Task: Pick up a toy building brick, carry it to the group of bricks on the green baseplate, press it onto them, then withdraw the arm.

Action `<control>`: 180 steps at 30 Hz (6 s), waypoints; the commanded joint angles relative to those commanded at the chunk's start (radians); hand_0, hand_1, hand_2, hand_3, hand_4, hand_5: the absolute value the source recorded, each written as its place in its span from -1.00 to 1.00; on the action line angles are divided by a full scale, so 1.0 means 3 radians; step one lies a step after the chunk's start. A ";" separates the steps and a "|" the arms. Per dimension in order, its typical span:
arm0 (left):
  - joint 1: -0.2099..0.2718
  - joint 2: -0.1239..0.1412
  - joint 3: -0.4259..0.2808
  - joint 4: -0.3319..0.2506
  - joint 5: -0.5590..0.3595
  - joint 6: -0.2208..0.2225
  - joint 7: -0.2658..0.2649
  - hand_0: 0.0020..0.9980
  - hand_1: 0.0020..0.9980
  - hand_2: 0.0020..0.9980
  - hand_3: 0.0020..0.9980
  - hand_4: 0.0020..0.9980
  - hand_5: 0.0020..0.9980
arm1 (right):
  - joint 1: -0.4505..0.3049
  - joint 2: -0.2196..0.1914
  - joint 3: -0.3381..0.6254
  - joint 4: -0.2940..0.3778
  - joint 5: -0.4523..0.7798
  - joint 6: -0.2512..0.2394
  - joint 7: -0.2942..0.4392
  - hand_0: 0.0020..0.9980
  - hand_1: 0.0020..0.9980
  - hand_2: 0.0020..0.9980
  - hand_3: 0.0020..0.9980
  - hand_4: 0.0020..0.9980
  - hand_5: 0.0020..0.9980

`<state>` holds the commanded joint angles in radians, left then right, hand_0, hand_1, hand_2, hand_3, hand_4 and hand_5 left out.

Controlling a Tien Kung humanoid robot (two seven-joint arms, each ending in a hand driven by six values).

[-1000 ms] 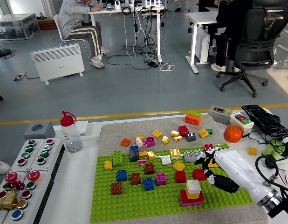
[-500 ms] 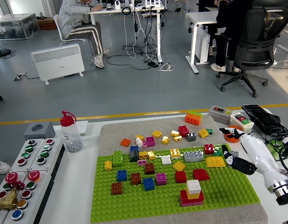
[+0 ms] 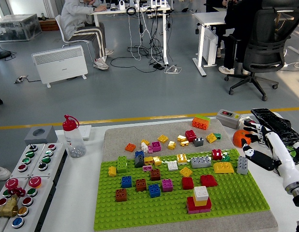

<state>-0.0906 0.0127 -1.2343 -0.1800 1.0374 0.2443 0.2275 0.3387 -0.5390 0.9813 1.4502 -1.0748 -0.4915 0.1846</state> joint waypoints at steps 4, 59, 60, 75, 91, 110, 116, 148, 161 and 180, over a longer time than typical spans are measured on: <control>-0.0003 0.0000 0.0006 0.0000 -0.0006 -0.0001 0.0000 0.33 0.22 0.13 -0.14 -0.52 1.00 | 0.0008 0.0008 0.0020 -0.0048 0.0434 0.0120 0.0041 0.55 0.55 0.61 0.71 -0.01 -0.55; 0.0003 -0.0001 0.0035 0.0000 -0.0008 -0.0003 0.0018 0.34 0.23 0.14 -0.14 -0.52 1.00 | 0.0904 -0.0065 -0.0651 -0.1298 -0.1494 0.1141 -0.0936 0.87 0.76 0.88 0.89 0.45 -0.57; 0.0003 -0.0001 0.0036 0.0000 -0.0011 -0.0003 0.0017 0.34 0.23 0.14 -0.14 -0.52 1.00 | 0.0918 -0.0066 -0.0664 -0.1304 -0.1494 0.1156 -0.0946 0.87 0.76 0.88 0.89 0.45 -0.57; -0.0033 0.0004 0.0038 0.0000 -0.0029 -0.0002 0.0009 0.33 0.22 0.14 -0.14 -0.52 1.00 | 0.1076 -0.0026 -0.0756 -0.1427 -0.1526 0.1282 -0.1011 0.90 0.77 0.89 0.92 0.54 -0.49; -0.0047 0.0004 0.0047 0.0000 -0.0030 -0.0004 0.0009 0.34 0.23 0.14 -0.14 -0.52 1.00 | 0.1188 0.0029 -0.0867 -0.1608 -0.1512 0.1428 -0.1066 0.91 0.78 0.89 0.92 0.59 -0.44; -0.0052 0.0005 0.0057 0.0000 -0.0038 -0.0005 0.0009 0.34 0.22 0.14 -0.14 -0.52 1.00 | 0.1287 0.0112 -0.0933 -0.1788 -0.1536 0.1546 -0.1071 0.91 0.78 0.89 0.91 0.59 -0.43; -0.0055 0.0006 0.0054 0.0000 -0.0035 -0.0005 0.0009 0.34 0.23 0.14 -0.14 -0.52 1.00 | 0.1324 0.0134 -0.0968 -0.1865 -0.1567 0.1568 -0.1066 0.92 0.78 0.88 0.90 0.59 -0.43; -0.0029 0.0005 0.0056 0.0000 -0.0017 -0.0002 0.0022 0.34 0.23 0.13 -0.14 -0.52 1.00 | 0.1504 0.0212 -0.1242 -0.2059 -0.1872 0.1623 -0.1141 0.88 0.72 0.72 0.74 0.57 -0.40; -0.0048 0.0008 0.0063 0.0000 -0.0030 -0.0002 0.0016 0.34 0.22 0.13 -0.14 -0.52 1.00 | 0.1545 0.0222 -0.1259 -0.2127 -0.1882 0.1659 -0.1146 0.87 0.72 0.70 0.72 0.54 -0.42; -0.0057 0.0011 0.0062 0.0000 -0.0022 -0.0005 0.0017 0.34 0.22 0.13 -0.14 -0.52 1.00 | 0.1563 0.0218 -0.1309 -0.2159 -0.1897 0.1671 -0.1116 0.78 0.58 0.54 0.66 0.49 -0.43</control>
<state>-0.1078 0.0159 -1.2158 -0.1800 1.0307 0.2429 0.2326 0.8075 -0.4735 0.5886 0.8026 -1.6438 0.0097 -0.1504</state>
